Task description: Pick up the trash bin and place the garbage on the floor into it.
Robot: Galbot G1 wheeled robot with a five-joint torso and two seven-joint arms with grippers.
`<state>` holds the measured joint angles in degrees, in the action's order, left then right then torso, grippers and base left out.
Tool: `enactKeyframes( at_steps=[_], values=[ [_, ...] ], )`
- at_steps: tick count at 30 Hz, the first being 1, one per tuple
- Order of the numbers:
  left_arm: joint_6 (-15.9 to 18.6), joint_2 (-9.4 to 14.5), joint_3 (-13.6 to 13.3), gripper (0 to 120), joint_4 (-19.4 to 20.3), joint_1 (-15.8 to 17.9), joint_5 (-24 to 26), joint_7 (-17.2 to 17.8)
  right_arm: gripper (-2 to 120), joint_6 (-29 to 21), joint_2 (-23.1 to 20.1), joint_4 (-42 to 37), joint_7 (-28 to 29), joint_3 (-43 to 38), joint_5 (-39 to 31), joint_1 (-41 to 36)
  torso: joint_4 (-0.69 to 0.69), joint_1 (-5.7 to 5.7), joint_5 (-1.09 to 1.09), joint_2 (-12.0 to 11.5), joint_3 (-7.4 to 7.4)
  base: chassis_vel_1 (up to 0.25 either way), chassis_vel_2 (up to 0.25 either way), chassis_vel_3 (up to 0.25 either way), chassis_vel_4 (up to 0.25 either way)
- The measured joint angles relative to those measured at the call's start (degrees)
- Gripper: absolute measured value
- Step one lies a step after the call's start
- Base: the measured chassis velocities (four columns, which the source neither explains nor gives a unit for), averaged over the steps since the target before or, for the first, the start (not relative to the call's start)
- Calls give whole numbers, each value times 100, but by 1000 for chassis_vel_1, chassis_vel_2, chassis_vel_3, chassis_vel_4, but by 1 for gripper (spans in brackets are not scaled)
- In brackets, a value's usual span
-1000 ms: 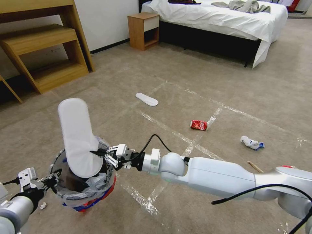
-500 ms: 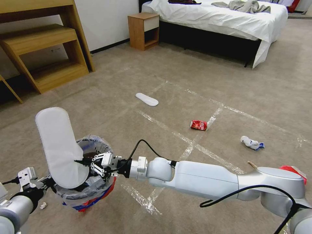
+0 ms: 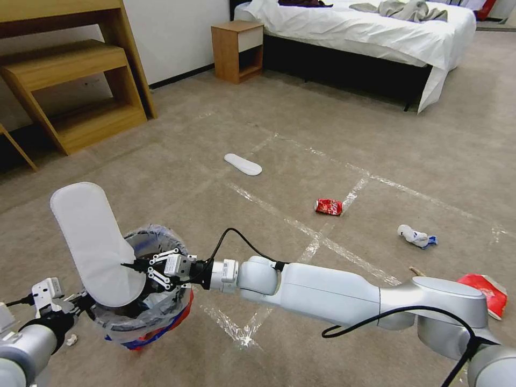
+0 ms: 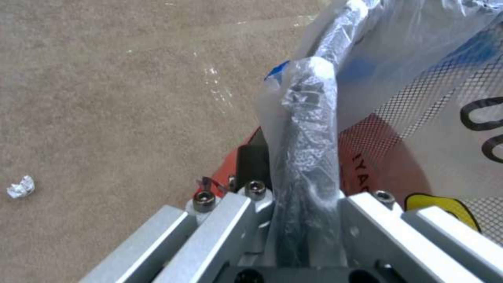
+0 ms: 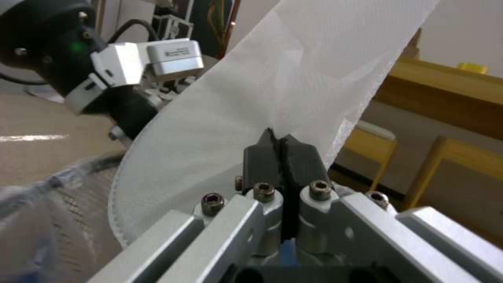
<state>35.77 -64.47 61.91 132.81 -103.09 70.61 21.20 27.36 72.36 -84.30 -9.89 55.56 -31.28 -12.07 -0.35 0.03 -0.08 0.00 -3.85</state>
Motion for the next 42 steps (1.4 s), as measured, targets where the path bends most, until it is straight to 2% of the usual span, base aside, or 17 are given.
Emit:
enactKeyframes(
  at_steps=[25, 28, 31, 33, 34, 37, 38, 41, 42],
  values=[
    [-6, -13, -78, 1, -64, 82, -28, -8, 2, 116, -200, 222, -77, -231, 223, -245, 0, 0, 0, 0, 0, 0, 0, 0, 0],
    [-6, -12, -75, 1, -62, 74, -28, -5, 19, 80, -237, 194, -77, -205, 234, -295, 0, -1, 0, 0, 0, 0, 0, 0, 0],
    [-6, -13, -73, 1, -57, 70, -29, -5, 24, 75, -241, 191, -77, -201, 242, -307, 0, 0, 0, 0, 0, 0, 0, 0, 0],
    [-6, -19, -69, 1, -50, 62, -29, -5, 35, 65, -243, 178, -77, -197, 248, -321, 0, 0, 0, 0, 0, 0, 0, 0, 0],
    [-6, -19, -69, 1, -50, 62, -29, -5, 35, 65, -243, 178, -77, -197, 248, -321, 0, 0, 0, 0, 0, 0, 0, 0, 0],
    [-6, -25, -58, 1, -50, 57, -29, -5, 52, 61, -237, 168, -76, -185, 250, -331, 0, 0, 0, 0, 0, 0, 0, 0, 0],
    [-6, -25, -58, 1, -50, 57, -29, -5, 52, 61, -237, 168, -76, -185, 250, -331, 0, 0, 0, 0, 0, 0, 0, 0, 0],
    [-7, -29, -55, 1, -51, 54, -29, -5, 66, 60, -227, 152, -71, -183, 256, -332, 0, 0, 0, 0, 0, 0, 0, 0, 0],
    [-7, -29, -55, 1, -51, 54, -29, -5, 66, 60, -227, 152, -71, -183, 256, -332, 0, 0, 0, 0, 0, 0, 0, 0, 0]
  ],
)
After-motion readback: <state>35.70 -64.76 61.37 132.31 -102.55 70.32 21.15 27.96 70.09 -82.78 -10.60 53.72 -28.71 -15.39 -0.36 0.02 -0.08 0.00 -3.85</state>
